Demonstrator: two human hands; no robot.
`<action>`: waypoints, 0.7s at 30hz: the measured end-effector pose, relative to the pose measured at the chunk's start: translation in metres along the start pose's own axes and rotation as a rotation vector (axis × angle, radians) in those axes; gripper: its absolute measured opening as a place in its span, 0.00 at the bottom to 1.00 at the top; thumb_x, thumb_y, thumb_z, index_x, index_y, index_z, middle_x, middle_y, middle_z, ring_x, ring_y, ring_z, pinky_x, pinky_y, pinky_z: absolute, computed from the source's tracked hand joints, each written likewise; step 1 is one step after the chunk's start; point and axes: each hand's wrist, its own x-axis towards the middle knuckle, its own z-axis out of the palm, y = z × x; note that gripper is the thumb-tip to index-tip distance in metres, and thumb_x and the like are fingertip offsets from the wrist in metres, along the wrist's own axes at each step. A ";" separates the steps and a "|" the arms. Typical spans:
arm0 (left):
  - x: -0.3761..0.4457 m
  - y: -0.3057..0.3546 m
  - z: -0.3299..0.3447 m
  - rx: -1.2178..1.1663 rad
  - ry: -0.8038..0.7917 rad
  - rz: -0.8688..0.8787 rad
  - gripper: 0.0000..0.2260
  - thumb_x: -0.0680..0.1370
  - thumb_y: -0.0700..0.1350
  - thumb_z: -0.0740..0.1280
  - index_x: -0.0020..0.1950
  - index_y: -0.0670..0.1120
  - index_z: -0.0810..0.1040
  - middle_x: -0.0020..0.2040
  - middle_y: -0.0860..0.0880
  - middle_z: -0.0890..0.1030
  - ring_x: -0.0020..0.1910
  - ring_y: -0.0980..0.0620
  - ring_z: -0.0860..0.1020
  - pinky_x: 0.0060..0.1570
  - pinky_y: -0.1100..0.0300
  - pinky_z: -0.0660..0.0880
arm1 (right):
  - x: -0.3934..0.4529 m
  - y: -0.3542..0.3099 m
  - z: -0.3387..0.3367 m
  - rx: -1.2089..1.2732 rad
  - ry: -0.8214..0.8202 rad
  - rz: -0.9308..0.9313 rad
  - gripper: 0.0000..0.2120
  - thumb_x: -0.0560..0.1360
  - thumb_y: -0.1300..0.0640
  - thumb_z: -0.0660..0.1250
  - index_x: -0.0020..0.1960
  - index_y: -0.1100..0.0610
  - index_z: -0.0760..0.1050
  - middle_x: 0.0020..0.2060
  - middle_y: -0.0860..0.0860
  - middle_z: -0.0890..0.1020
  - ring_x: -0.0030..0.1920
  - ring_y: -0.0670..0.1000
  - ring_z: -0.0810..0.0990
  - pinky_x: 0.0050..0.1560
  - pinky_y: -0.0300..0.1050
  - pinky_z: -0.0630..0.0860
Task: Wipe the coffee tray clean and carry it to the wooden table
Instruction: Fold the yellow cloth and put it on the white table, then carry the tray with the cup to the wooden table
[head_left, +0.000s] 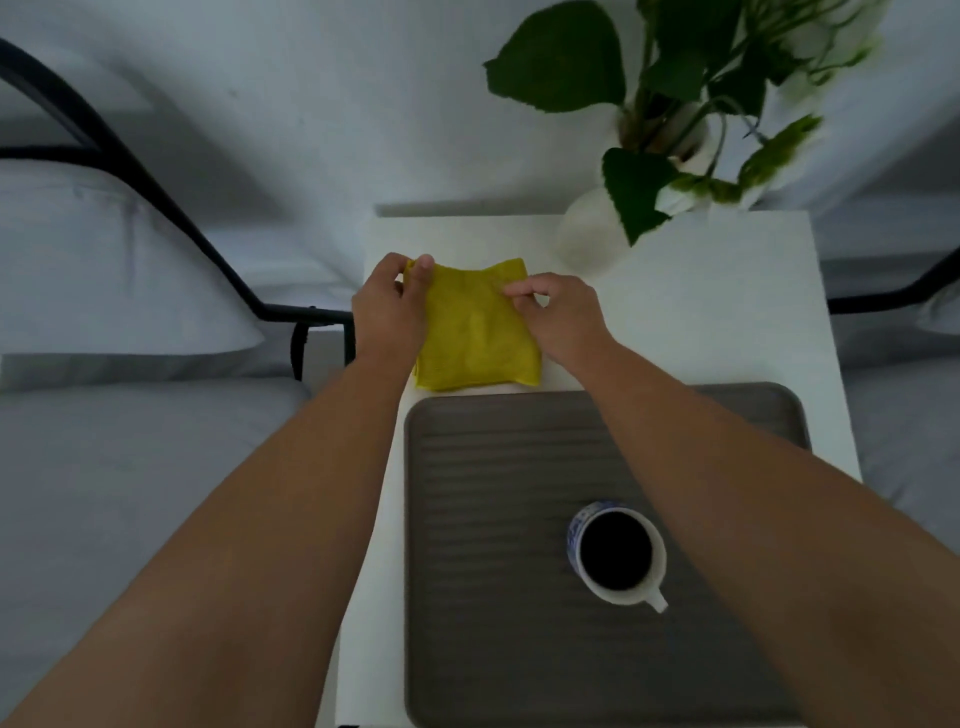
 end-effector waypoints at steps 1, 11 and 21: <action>0.003 -0.003 0.002 -0.006 -0.015 -0.024 0.15 0.77 0.60 0.64 0.50 0.48 0.74 0.31 0.52 0.70 0.29 0.57 0.69 0.30 0.65 0.67 | 0.003 0.004 0.002 -0.025 0.003 -0.007 0.11 0.78 0.59 0.63 0.57 0.53 0.80 0.58 0.50 0.80 0.55 0.44 0.75 0.50 0.19 0.64; 0.001 -0.033 0.015 0.287 -0.193 0.257 0.17 0.75 0.38 0.67 0.63 0.50 0.77 0.64 0.43 0.72 0.58 0.42 0.74 0.59 0.51 0.73 | 0.013 0.028 0.000 -0.425 -0.137 -0.128 0.30 0.76 0.55 0.67 0.74 0.56 0.60 0.73 0.56 0.59 0.71 0.56 0.62 0.70 0.46 0.60; -0.083 -0.044 -0.019 0.563 -0.209 0.115 0.22 0.80 0.52 0.62 0.74 0.58 0.64 0.76 0.46 0.58 0.71 0.38 0.61 0.68 0.43 0.60 | -0.091 0.049 -0.086 -0.191 0.214 -0.038 0.13 0.78 0.60 0.62 0.60 0.53 0.77 0.53 0.55 0.79 0.46 0.49 0.77 0.51 0.30 0.73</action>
